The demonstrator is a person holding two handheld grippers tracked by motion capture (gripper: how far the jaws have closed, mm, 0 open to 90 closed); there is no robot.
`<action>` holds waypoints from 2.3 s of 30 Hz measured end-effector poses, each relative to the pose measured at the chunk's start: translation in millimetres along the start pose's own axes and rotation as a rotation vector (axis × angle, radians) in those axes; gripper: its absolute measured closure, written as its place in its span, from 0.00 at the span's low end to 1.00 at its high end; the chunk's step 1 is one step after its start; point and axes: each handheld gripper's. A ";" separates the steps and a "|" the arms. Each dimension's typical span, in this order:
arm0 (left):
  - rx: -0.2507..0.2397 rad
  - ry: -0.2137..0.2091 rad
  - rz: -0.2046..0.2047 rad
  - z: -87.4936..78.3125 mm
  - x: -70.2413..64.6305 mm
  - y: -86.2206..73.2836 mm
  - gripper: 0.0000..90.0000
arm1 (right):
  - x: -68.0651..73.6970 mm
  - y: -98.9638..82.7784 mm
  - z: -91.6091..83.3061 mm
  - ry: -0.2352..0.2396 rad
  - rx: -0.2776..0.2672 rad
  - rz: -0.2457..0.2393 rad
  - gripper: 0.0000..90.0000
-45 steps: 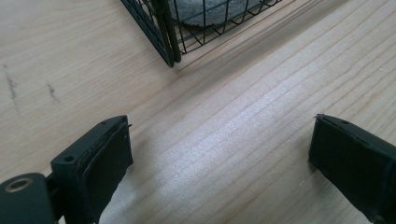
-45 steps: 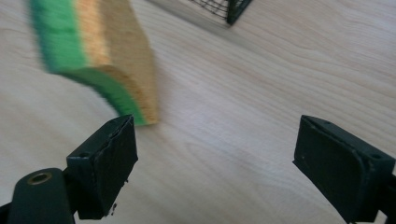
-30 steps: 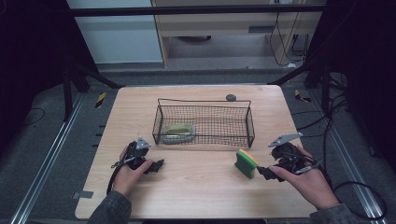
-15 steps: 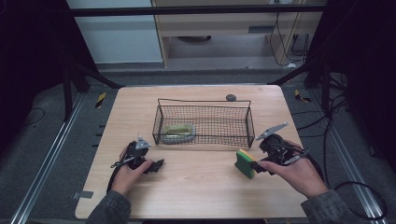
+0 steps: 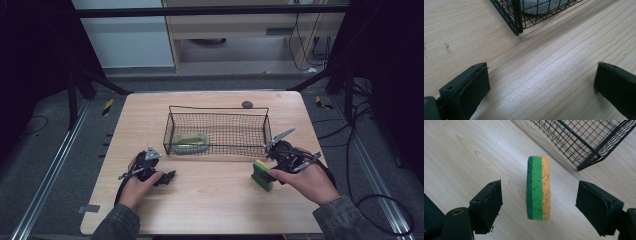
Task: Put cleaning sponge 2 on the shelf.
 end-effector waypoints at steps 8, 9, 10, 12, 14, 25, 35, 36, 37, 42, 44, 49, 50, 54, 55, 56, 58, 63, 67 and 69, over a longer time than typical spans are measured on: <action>-0.001 -0.002 0.001 0.1 0.2 0.0 0.00 | 5.0 2.1 9.6 0.010 0.031 -0.018 0.28; -0.001 -0.002 0.001 0.1 0.2 0.0 0.00 | 5.5 1.9 10.8 0.010 0.036 -0.019 0.28; -0.001 -0.002 0.001 0.1 0.2 0.0 0.00 | 5.8 1.8 12.3 0.007 0.040 -0.017 0.28; -0.001 -0.002 0.002 0.1 0.2 0.0 0.00 | 5.6 1.5 15.1 0.007 0.049 -0.012 0.29; -0.001 -0.002 0.002 0.1 0.3 0.0 0.00 | 5.0 1.5 16.7 0.008 0.053 -0.014 0.30; -0.002 -0.005 0.005 0.3 0.6 0.1 0.00 | -3.3 4.3 45.2 0.020 0.137 0.003 0.41; -0.002 -0.007 0.006 0.4 0.8 0.2 0.00 | -7.2 3.4 55.4 0.025 0.184 0.007 0.60; -0.002 -0.007 0.006 0.4 0.8 0.2 0.00 | -7.2 3.4 55.4 0.025 0.184 0.007 0.60; -0.002 -0.007 0.006 0.4 0.8 0.2 0.00 | -7.5 3.0 54.8 0.023 0.184 0.016 0.63; -0.002 -0.007 0.007 0.4 0.9 0.2 0.00 | -13.6 1.3 46.8 0.023 0.151 0.033 0.70; -0.002 -0.007 0.007 0.4 0.9 0.2 0.00 | -16.8 -0.6 42.4 0.023 0.137 0.035 0.71; -0.003 -0.007 0.006 0.5 0.8 0.1 0.00 | -22.3 -5.2 31.5 0.016 0.108 0.031 0.71; -0.003 -0.007 0.006 0.5 0.8 0.1 0.00 | -23.4 -5.9 28.1 0.010 0.102 0.033 0.71; -0.003 -0.007 0.007 0.4 0.8 0.1 0.00 | -29.9 -9.7 17.8 -0.002 0.083 0.045 0.71; -0.003 -0.007 0.007 0.4 0.8 0.1 0.00 | -29.9 -9.7 17.8 -0.002 0.083 0.045 0.71; -0.004 -0.007 0.007 0.4 0.9 0.0 0.00 | -32.0 -10.5 15.9 -0.007 0.078 0.042 0.71; -0.005 -0.007 0.007 0.4 0.9 -0.2 0.00 | -36.2 -11.1 11.7 -0.015 0.072 0.050 0.71; -0.013 -0.007 0.006 0.4 0.8 -1.1 0.00 | -46.4 -11.4 2.2 -0.048 0.055 0.046 0.71; -0.024 -0.008 0.005 0.7 0.8 -1.9 0.00 | -53.5 -9.9 -4.6 -0.065 0.034 0.047 0.71; -0.030 -0.007 0.003 0.9 0.6 -2.4 0.00 | -57.0 -8.3 -7.8 -0.070 0.022 0.051 0.71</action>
Point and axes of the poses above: each handheld gripper's, and its own axes: z roughly forward along the jaws, y roughly out of its top, x roughly to its left, and after that the axes turned 3 degrees about -x, right-handed
